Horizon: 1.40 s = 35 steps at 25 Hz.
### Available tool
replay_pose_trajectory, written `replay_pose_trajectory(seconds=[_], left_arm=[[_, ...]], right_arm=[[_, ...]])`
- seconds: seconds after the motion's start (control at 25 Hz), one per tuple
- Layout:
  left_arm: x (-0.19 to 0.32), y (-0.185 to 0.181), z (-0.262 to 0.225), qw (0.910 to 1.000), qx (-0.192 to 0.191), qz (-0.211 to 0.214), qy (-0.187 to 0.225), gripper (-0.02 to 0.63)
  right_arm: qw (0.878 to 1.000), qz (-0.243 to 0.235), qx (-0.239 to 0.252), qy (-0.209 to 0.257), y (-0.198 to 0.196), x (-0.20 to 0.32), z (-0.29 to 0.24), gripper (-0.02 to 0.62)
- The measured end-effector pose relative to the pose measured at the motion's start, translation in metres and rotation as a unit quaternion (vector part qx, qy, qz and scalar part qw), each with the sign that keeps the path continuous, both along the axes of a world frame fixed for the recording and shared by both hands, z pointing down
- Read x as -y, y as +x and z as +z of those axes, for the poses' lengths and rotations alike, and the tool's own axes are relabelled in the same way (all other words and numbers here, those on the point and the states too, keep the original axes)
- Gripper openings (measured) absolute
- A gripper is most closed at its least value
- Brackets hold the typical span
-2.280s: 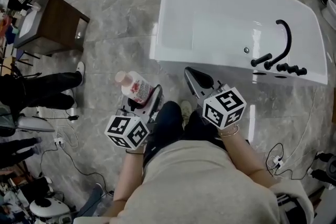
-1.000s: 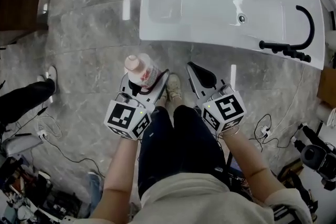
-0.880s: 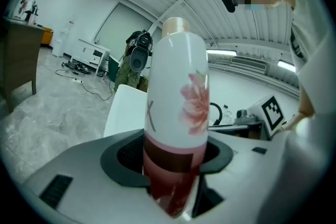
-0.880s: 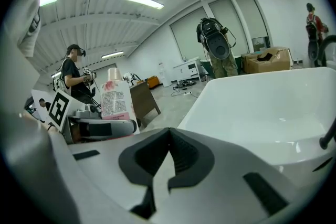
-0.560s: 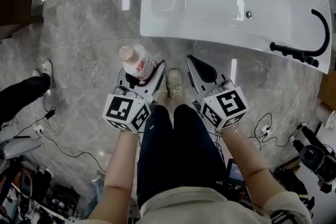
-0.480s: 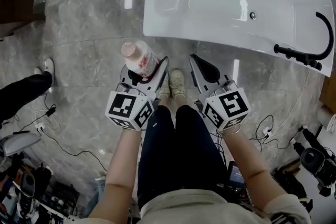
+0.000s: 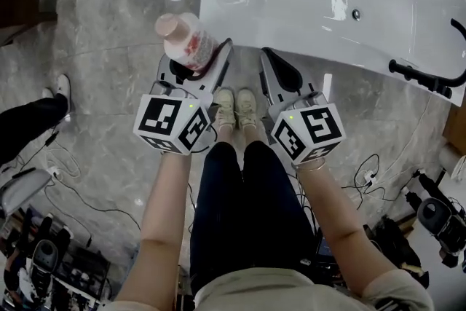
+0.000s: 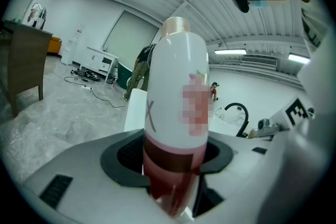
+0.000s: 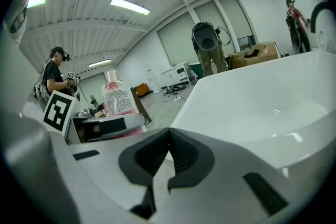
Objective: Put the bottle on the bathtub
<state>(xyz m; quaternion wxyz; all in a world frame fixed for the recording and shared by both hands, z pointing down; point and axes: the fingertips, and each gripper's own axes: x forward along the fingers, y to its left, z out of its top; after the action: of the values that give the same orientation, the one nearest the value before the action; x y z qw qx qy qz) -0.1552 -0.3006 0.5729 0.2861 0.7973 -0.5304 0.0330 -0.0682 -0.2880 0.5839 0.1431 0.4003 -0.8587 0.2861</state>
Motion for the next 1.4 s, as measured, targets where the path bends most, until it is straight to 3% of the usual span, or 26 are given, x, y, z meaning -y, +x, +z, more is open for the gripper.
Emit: replay_pose_trajectory(seconds=[0.44,0.92,1.4], left_arm=[[0.042,-0.007,0.006,0.9986,0.032,0.002,0.043,0.239],[0.077,0.003,0.034,0.9972,0.056,0.022,0.043,0.239],[0.075,0.004,0.040,0.9949,0.072,-0.005,0.070,0.239]], right_arm=[[1.000,0.014,0.011,-0.011,-0.013,0.015,0.015,-0.003],[0.999,0.038,0.011,-0.036,0.007,0.024,0.040,-0.003],[0.997,0.062,0.006,-0.045,0.028,0.023,0.048,-0.003]])
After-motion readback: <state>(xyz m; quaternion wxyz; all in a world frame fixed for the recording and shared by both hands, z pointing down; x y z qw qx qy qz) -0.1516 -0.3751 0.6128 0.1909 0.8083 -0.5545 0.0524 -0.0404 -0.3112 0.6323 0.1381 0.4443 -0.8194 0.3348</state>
